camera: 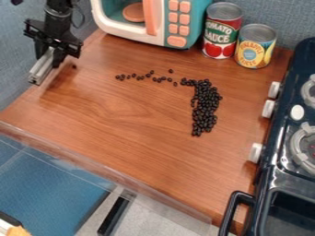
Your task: Sweep into pile
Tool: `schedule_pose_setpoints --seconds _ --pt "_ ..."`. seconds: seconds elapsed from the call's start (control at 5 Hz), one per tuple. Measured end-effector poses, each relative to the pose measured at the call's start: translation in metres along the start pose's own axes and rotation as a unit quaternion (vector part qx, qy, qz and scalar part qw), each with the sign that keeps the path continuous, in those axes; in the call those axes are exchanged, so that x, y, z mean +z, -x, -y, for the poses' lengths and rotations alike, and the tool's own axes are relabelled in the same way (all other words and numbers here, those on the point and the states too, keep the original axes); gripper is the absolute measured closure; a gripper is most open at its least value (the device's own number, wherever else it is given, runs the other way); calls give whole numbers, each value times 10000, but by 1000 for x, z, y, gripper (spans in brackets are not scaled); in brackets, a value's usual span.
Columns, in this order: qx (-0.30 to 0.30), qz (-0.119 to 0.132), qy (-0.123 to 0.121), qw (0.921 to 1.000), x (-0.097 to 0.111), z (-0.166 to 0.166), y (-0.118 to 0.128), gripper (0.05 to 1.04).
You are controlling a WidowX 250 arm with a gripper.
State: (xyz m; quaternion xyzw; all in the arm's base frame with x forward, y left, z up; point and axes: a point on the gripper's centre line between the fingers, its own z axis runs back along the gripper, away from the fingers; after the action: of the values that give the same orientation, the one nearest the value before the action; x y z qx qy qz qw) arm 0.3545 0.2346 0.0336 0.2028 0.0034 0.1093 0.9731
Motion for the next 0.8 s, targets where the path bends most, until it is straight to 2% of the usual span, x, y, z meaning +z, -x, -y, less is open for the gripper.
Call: schedule_pose_setpoints --seconds 0.2,0.8 --pt "-160 31 -57 9999 -3 4 1 700" --pt "-318 55 22 9995 -7 14 3 700"
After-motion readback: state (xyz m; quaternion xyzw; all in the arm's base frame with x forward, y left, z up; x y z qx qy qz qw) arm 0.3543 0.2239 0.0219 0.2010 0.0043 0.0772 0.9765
